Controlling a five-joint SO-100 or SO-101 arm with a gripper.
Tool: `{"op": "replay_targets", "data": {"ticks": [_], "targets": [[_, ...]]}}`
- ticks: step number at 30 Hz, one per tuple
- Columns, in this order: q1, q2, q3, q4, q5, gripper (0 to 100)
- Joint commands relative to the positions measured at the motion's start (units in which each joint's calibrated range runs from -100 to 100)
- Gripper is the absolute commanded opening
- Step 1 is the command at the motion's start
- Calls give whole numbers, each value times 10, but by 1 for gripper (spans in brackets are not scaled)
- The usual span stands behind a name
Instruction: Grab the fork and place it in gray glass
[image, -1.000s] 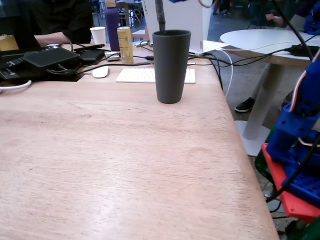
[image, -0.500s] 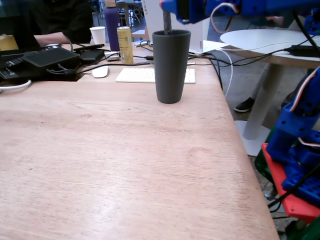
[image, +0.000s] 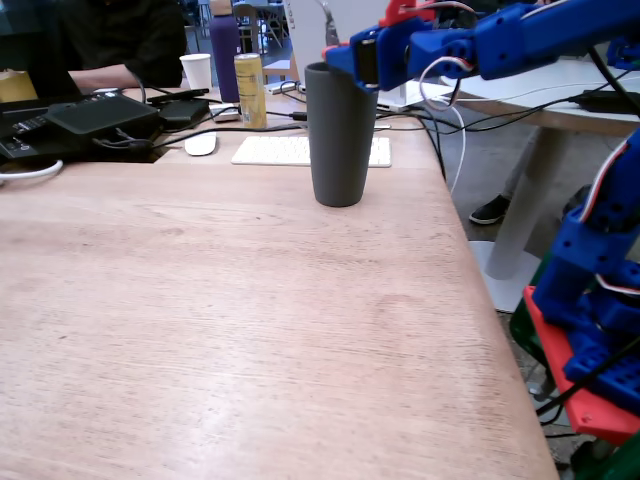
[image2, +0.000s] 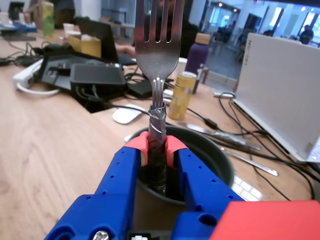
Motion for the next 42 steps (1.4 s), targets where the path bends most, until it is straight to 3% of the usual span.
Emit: {"op": "replay_targets", "data": {"ticks": [1, 3, 7, 21, 26, 29, 35, 37, 42], "targets": [[29, -5, -15, -1, 4, 0], [31, -5, -12, -1, 5, 3], [28, -4, -5, -1, 0, 22], [11, -10, -15, 1, 3, 23], [4, -90, -16, 1, 1, 23], [-75, -157, -22, 57, 1, 23], [-324, -207, -190, 388, -5, 23], [-395, -207, -198, 467, -31, 23], [-485, -221, -184, 501, -46, 23]]}}
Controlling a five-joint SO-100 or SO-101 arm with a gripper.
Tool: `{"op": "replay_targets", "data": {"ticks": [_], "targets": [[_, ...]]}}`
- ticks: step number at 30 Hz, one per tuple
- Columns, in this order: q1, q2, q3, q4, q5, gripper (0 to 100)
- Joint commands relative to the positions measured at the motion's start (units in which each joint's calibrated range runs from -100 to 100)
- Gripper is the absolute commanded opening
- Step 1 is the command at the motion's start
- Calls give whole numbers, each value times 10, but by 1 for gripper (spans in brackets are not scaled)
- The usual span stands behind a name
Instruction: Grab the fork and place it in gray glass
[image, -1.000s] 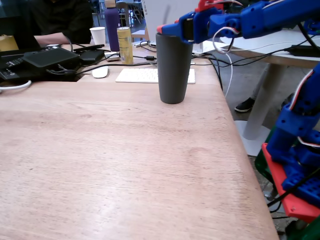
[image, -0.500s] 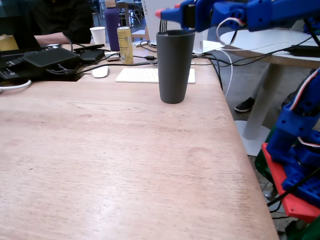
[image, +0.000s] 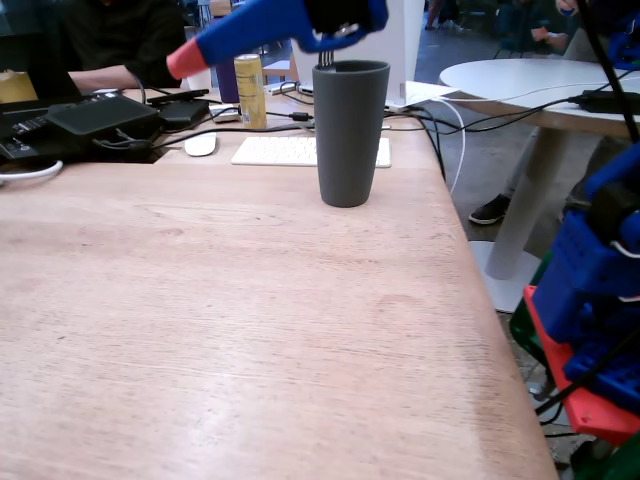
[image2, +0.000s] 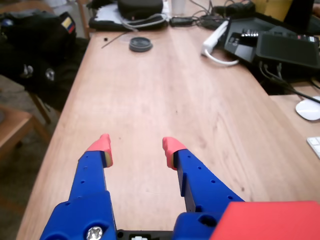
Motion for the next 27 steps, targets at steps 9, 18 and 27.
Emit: {"op": "replay_targets", "data": {"ticks": [9, 18, 27], "targets": [[-39, -52, -4, -1, 3, 22], [-42, -215, 190, -8, -4, 2], [-179, -473, 497, -6, -54, 0]]}}
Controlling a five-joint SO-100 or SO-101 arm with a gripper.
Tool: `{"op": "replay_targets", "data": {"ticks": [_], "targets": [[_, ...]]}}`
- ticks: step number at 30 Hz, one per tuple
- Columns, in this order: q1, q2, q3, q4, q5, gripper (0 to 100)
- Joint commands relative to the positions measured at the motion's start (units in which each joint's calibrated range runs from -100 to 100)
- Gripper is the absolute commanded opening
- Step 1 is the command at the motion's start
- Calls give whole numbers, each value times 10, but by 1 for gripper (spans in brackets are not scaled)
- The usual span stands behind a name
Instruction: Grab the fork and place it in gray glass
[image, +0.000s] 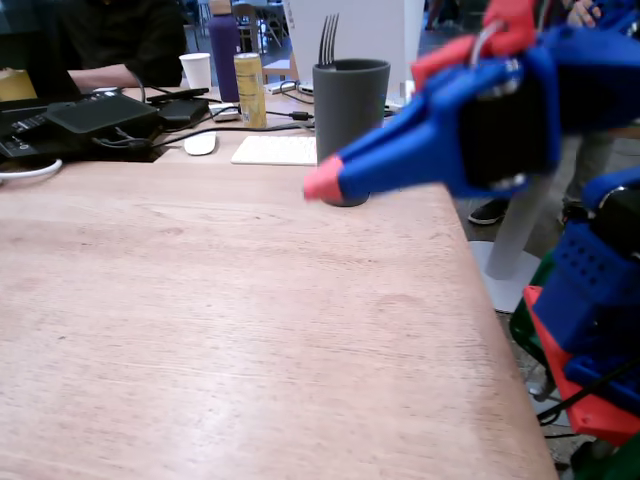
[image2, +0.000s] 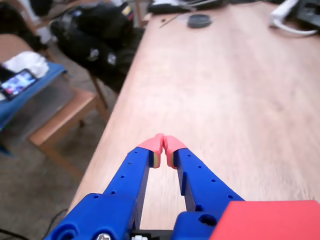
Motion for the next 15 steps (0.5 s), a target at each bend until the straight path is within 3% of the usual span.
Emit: {"op": "replay_targets", "data": {"ticks": [1, 8, 12, 15], "targets": [[-14, -79, 104, -10, -1, 0], [12, -159, 225, -10, 0, 0], [113, -190, 267, -1, 0, 0], [120, -191, 268, 0, 0, 0]]}}
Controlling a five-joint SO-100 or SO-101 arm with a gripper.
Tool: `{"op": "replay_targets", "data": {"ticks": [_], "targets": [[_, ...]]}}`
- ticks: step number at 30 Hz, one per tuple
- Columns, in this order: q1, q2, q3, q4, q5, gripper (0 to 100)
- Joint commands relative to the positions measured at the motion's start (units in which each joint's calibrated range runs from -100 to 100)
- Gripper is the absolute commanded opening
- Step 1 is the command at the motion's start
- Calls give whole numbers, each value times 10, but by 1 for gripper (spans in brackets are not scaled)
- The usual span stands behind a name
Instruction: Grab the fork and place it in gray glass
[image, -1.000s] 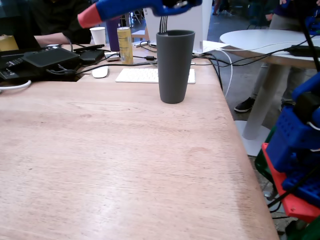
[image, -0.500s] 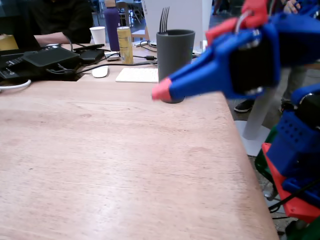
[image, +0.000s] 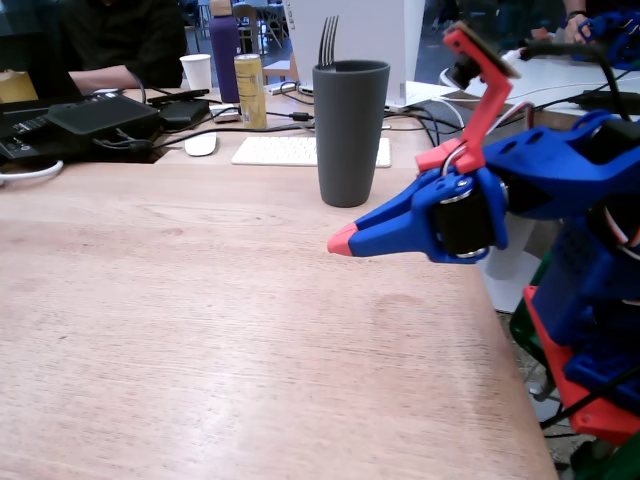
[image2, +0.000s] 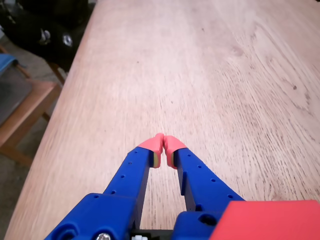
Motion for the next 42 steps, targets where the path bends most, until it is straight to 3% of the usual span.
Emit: {"op": "replay_targets", "data": {"ticks": [1, 3, 7, 42], "targets": [[7, -6, 6, -1, 3, 0], [9, -6, 6, 6, 3, 0], [9, -6, 5, 115, 3, 0], [7, -6, 3, 115, 2, 0]]}}
